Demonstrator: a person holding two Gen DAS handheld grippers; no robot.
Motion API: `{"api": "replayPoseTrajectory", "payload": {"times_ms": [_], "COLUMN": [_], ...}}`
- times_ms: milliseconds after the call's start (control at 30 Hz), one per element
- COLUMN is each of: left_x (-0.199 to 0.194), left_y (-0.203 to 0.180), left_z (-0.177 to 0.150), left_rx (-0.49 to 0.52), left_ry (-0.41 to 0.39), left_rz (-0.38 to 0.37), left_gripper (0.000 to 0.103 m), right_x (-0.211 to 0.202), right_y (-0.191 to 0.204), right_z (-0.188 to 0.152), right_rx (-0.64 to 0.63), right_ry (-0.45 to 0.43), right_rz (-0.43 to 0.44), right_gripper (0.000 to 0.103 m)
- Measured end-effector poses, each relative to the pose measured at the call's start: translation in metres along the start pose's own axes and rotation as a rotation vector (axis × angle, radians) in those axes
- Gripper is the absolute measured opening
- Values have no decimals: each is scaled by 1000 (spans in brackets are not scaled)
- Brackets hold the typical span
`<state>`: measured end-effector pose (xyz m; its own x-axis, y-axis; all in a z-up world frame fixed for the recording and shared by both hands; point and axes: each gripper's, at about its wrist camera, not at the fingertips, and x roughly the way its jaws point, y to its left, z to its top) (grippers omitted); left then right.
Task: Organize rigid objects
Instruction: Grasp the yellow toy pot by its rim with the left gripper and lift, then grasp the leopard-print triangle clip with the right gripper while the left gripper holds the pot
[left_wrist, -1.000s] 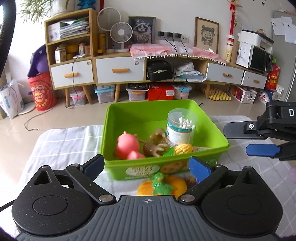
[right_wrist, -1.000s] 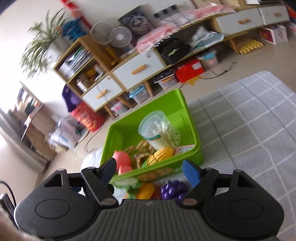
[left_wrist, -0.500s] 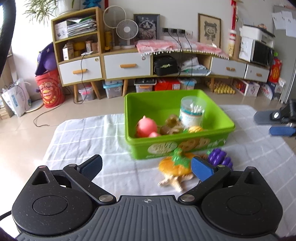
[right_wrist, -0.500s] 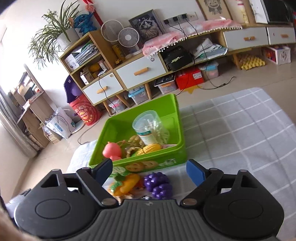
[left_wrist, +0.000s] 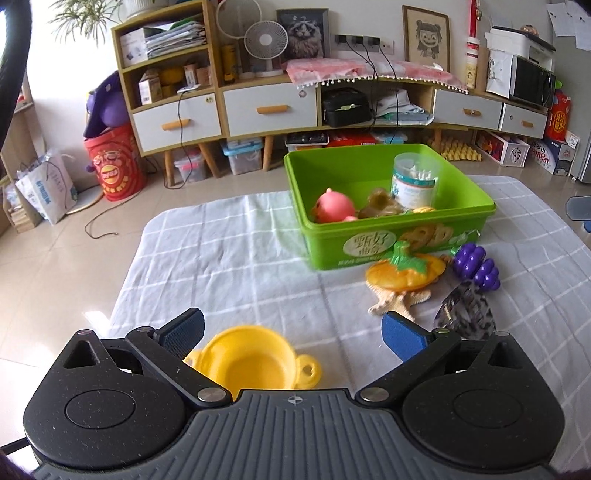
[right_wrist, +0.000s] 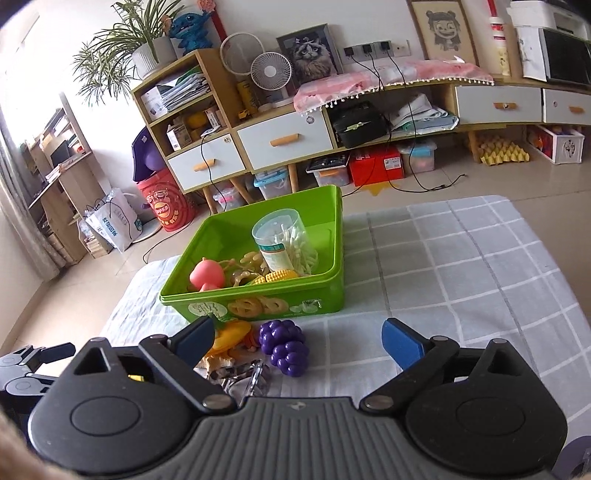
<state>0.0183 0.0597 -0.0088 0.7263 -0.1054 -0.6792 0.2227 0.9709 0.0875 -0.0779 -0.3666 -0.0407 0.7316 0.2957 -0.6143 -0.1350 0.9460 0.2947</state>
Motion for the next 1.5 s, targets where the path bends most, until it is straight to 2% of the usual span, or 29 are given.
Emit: {"api": "replayPoseTrajectory", "payload": {"times_ms": [233,400,500,667,833,1067,1267,1400,1500], "left_x": [-3,-3,4,15,25,39,53,60,63], "left_y": [16,23,23,27,41,50,43,40,41], "left_z": [-13,-25,-34,-43,-45,-49,-57,-61,-62], "left_rx": [-2,59,101,144,102,49,68,65,43], "left_ry": [-16,-44,-23,15,49,102,126,107,83], "left_rz": [-41,-110,-132,-103,-85,-104,-136,-161,-166], "left_gripper": [101,101,101,101,101,101,101,101,101], "right_x": [-2,1,4,15,29,53,75,87,91], "right_y": [1,4,6,12,24,41,52,56,62], "right_z": [-8,-16,-23,-34,-46,-63,-80,-89,-98], "right_rx": [-49,-117,-148,-186,-221,-246,-282,-299,-373], "right_ry": [0,7,12,54,112,207,277,286,232], "right_rz": [-1,23,47,61,59,70,60,52,27], "right_gripper": [84,85,85,85,85,85,85,88,90]}}
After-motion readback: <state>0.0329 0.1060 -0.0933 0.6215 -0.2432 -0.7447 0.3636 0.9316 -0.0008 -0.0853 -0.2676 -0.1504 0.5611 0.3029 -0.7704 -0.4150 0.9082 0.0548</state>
